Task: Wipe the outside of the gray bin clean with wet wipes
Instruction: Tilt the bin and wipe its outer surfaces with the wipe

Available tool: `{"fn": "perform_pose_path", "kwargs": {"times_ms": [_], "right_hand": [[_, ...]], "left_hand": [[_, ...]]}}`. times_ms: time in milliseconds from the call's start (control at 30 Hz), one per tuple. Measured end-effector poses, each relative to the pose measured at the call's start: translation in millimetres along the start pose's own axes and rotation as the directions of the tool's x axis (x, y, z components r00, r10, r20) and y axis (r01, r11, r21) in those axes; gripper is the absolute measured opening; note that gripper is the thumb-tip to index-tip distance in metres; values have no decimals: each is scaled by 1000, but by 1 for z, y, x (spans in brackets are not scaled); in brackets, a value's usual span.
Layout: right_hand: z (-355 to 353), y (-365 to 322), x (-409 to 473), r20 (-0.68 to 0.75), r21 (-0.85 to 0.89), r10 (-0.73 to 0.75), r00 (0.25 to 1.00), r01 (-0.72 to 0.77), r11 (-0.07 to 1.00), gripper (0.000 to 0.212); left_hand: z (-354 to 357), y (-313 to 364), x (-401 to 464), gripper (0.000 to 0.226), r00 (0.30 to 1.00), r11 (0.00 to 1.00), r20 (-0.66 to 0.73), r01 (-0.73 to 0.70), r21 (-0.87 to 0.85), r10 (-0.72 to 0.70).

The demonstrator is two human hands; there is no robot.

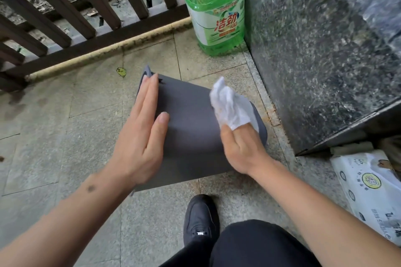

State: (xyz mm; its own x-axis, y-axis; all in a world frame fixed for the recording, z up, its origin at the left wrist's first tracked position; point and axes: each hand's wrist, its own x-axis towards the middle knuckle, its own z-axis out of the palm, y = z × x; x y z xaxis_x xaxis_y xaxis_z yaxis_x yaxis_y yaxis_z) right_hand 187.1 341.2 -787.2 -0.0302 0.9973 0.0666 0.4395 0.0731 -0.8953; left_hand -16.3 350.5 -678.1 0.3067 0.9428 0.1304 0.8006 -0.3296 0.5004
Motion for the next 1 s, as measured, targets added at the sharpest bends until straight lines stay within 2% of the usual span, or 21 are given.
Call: {"fn": "perform_pose_path", "kwargs": {"times_ms": [100,133,267,400,467,533,600,733,933,1000], "right_hand": [[-8,31,-13,-36,1,177,983,-177,984,61],[-10,38,-16,-47,21,221,974,-221,975,63],[-12,22,-11,-14,56,357,934,-356,933,45],[-3,-38,14,41,51,144,989,-146,988,47],[1,-62,20,73,101,41,997,-48,994,51],[5,-78,19,105,181,-7,994,-12,983,42],[8,-81,12,121,241,-19,992,-11,971,39],[15,-56,-9,108,188,-12,994,-9,982,41],[12,2,-18,-47,43,163,985,-161,986,54],[13,13,-19,-91,-8,219,971,-221,975,42]], "left_hand": [[-2,0,1,63,997,998,46,-57,-13,58],[-2,2,3,63,995,997,63,-77,-26,79],[3,8,7,64,988,991,86,-124,-60,129],[11,16,11,65,972,979,120,-195,-67,202],[11,18,12,66,970,977,129,-195,-83,204],[8,18,9,66,973,978,127,-183,-95,194],[7,18,1,66,970,977,135,-190,-93,202],[-3,5,-21,66,966,978,147,-207,-41,211],[-22,-17,-41,67,993,996,82,-84,5,84],[-23,-18,-43,69,997,999,58,-44,-21,45]]}}
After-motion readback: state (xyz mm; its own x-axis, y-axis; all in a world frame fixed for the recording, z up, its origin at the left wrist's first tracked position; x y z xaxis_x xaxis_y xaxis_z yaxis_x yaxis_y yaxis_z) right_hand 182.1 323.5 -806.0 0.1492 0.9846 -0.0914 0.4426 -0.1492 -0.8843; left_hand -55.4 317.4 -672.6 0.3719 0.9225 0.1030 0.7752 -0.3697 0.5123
